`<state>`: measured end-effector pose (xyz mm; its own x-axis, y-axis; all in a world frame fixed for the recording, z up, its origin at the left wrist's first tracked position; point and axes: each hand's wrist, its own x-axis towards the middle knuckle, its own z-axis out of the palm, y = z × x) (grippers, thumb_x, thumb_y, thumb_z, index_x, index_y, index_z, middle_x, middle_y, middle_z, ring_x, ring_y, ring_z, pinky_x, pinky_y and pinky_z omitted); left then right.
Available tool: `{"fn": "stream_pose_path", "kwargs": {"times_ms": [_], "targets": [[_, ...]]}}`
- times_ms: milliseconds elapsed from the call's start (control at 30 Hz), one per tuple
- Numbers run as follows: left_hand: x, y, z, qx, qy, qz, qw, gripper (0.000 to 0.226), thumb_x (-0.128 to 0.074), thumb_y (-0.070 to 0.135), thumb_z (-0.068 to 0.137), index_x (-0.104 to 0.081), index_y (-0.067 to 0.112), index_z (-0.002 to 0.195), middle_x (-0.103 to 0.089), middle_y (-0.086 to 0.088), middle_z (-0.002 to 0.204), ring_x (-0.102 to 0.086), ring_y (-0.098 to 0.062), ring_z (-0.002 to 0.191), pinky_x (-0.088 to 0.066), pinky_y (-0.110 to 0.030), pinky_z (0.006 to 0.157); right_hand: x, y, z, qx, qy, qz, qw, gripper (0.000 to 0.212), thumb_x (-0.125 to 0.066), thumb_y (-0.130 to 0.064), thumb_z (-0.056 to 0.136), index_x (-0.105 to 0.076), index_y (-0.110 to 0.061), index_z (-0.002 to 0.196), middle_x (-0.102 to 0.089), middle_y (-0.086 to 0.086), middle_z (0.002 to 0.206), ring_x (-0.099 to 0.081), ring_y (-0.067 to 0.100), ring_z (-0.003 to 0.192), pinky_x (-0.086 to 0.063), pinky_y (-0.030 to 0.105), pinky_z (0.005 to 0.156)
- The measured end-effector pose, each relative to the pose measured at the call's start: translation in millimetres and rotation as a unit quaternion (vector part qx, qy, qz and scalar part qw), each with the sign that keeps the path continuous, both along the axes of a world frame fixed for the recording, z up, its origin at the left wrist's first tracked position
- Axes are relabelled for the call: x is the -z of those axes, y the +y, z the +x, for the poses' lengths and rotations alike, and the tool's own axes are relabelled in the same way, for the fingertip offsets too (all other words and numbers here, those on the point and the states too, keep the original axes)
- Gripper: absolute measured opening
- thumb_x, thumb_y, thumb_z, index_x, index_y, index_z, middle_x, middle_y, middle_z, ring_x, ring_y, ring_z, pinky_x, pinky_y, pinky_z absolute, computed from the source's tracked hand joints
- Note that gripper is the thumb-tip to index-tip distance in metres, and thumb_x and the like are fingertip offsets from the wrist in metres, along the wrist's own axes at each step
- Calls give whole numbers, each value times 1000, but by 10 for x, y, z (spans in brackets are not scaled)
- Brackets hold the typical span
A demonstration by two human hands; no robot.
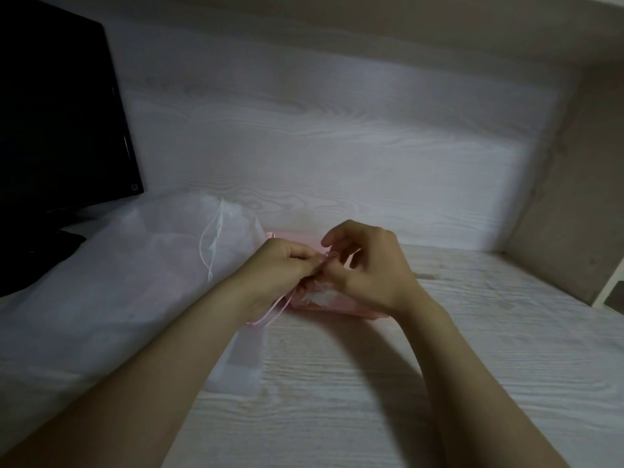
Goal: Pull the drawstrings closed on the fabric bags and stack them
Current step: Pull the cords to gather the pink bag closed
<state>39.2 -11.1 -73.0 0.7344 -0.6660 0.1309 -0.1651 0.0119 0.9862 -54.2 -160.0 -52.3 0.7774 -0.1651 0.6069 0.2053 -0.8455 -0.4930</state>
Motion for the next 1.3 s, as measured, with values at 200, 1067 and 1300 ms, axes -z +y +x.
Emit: {"fn": "stream_pose_path", "kwargs": {"times_ms": [200, 1067, 1300], "targets": [[-19, 7, 29, -21, 48, -22, 998, 15, -78, 15, 93, -81, 0, 93, -64, -14, 71, -56, -15, 60, -46, -23, 53, 8, -67, 22, -1, -10, -91, 996, 31, -90, -29, 74, -81, -20, 102, -75, -14, 83, -69, -1, 76, -50, 9, 67], [-32, 92, 156, -148, -197, -24, 969, 31, -82, -9, 79, -83, 21, 72, -82, 3, 88, -79, -14, 89, -64, -38, 88, -17, -27, 33, -19, 126, 329, 936, 11, -70, -5, 91, -79, -3, 86, -72, 13, 78, -64, 22, 76, -52, 34, 74], [-35, 61, 46, -137, -321, 18, 937, 30, -73, -2, 87, -87, 23, 97, -81, 15, 95, -74, 4, 92, -61, -26, 91, 11, -47, 48, -38, 158, 407, 899, 32, -69, -15, 75, -71, 11, 95, -54, 19, 83, -44, 31, 78, -37, 43, 74]]}}
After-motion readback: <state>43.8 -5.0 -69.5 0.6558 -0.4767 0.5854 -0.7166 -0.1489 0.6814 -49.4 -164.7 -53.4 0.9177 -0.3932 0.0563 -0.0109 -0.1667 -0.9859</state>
